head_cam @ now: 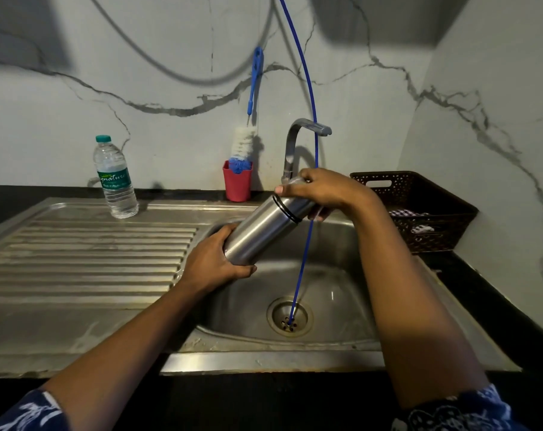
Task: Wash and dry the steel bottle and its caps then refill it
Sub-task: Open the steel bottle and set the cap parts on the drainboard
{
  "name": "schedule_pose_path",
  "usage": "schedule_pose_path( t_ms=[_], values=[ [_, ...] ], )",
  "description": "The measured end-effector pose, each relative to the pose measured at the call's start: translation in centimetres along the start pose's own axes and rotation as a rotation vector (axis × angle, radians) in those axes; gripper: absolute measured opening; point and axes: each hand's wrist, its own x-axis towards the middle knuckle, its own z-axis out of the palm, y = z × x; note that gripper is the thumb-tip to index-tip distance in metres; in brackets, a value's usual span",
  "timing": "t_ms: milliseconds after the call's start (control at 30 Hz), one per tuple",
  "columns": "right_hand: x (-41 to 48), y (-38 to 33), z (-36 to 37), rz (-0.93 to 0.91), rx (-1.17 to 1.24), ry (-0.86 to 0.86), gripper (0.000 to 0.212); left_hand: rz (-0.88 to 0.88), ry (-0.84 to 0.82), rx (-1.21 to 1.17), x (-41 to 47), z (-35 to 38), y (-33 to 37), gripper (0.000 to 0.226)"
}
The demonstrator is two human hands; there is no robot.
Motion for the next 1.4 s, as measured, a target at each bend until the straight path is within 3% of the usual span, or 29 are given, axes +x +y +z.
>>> schedule_pose_path(
  t_ms=[133, 267, 367, 500, 600, 733, 967, 1400],
  values=[
    [-0.4, 0.6, -0.7, -0.167, 0.317, -0.003, 0.047, -0.035, 0.041, -0.043, -0.1, -0.3, -0.2, 0.084],
    [0.0, 1.7, -1.1, -0.265, 0.606, 0.112, 0.047, -0.084, 0.060, -0.116, -0.4, -0.9, 0.2, 0.088],
    [1.3, -0.7, 0.1, -0.280, 0.769, 0.148, 0.051, -0.157, 0.167, -0.231, -0.3, -4.1, -1.3, 0.092],
    [2.6, -0.6, 1.9, -0.169, 0.797, 0.153, 0.061, -0.201, 0.270, -0.406, 0.4, -6.2, -1.6, 0.089],
    [3.6, -0.8, 3.8, -0.143, 0.698, 0.109, 0.064, -0.235, 0.343, -0.475, 0.5, -8.1, -1.4, 0.081],
    [7.1, -3.6, 9.9, -0.162, 0.497, -0.071, 0.062, -0.297, 0.438, -0.463, -0.9, -12.5, -4.7, 0.075],
    [12.8, -7.0, 18.7, -0.222, 0.103, -0.115, 0.061, -0.377, 0.600, -0.467, -2.2, -15.7, -10.3, 0.066],
    [13.8, -8.1, 23.7, -0.259, 0.002, -0.214, 0.076, -0.374, 0.598, -0.490, -2.6, -16.4, -11.5, 0.071]
  ],
)
